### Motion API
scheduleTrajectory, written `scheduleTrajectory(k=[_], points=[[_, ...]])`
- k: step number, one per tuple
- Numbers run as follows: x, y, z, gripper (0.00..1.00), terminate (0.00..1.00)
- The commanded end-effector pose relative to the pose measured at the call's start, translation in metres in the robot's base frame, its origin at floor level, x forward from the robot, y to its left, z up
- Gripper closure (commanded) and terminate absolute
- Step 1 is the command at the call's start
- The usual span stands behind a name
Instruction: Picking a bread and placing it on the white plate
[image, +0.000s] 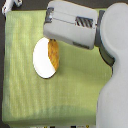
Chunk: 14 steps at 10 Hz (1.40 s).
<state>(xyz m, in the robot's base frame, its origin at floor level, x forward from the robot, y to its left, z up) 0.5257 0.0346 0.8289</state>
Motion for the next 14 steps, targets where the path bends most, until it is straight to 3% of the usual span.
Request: scheduleTrajectory(k=[1,10,11,14], points=[[-0.013,0.043,-0.017,1.00,0.00],[-0.016,0.065,-0.028,1.00,0.00],[-0.017,0.066,-0.029,0.00,0.00],[-0.020,0.067,-0.027,0.00,0.00]])
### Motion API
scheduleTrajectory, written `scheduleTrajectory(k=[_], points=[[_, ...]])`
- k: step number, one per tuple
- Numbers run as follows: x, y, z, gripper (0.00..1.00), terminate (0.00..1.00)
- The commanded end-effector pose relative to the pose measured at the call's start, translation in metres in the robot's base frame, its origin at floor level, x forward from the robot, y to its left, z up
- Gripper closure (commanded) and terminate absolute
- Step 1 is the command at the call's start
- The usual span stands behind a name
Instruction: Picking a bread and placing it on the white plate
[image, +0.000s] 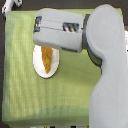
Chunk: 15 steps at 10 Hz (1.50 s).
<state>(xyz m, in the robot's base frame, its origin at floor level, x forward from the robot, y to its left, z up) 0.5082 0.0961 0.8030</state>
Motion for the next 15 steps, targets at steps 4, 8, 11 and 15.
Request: scheduleTrajectory(k=[4,8,11,15], points=[[-0.014,0.010,0.009,0.00,0.00],[-0.005,0.004,0.054,0.00,0.00],[0.011,-0.022,0.106,0.00,0.00],[0.019,-0.055,0.151,0.00,0.00]])
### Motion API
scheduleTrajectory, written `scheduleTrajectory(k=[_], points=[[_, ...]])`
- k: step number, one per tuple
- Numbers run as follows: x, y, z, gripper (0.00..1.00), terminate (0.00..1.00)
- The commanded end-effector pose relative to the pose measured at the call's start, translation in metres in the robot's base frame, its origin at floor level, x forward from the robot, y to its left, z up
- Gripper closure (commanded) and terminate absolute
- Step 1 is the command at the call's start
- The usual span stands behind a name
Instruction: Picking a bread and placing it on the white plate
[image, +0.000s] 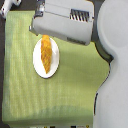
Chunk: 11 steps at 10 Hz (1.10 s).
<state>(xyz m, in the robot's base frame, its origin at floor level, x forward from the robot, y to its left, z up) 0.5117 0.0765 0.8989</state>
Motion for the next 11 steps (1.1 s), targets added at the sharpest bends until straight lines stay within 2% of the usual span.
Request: scheduleTrajectory(k=[1,2,4,5,7,8,11], points=[[0.014,-0.046,0.058,0.00,0.00],[0.012,-0.054,0.059,0.00,0.00],[-0.005,-0.109,0.058,0.00,0.00],[-0.025,-0.147,0.058,0.00,0.00],[-0.036,-0.180,0.060,0.00,0.00],[-0.047,-0.224,0.062,0.00,0.00],[-0.075,-0.287,0.058,0.00,0.00]])
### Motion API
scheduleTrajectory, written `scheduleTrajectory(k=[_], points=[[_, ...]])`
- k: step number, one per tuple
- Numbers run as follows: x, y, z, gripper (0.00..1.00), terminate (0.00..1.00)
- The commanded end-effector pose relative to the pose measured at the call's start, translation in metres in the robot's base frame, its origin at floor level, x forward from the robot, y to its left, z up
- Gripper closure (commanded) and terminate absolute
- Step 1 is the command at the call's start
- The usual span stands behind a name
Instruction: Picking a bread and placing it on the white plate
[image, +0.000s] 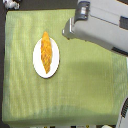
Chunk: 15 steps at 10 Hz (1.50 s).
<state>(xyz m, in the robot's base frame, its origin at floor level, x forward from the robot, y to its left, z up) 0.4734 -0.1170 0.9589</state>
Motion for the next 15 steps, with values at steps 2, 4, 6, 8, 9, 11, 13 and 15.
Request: scheduleTrajectory(k=[2,4,6,8,9,11,13,15], points=[[-0.044,-0.127,-0.001,0.00,0.00],[-0.048,-0.156,-0.001,0.00,0.00],[-0.037,-0.170,-0.003,0.00,0.00],[-0.031,-0.176,-0.008,0.00,0.00],[-0.030,-0.177,-0.008,0.00,0.00],[-0.026,-0.178,-0.011,0.00,0.00],[-0.022,-0.179,-0.014,0.00,0.00],[-0.016,-0.180,-0.015,0.00,0.00]])
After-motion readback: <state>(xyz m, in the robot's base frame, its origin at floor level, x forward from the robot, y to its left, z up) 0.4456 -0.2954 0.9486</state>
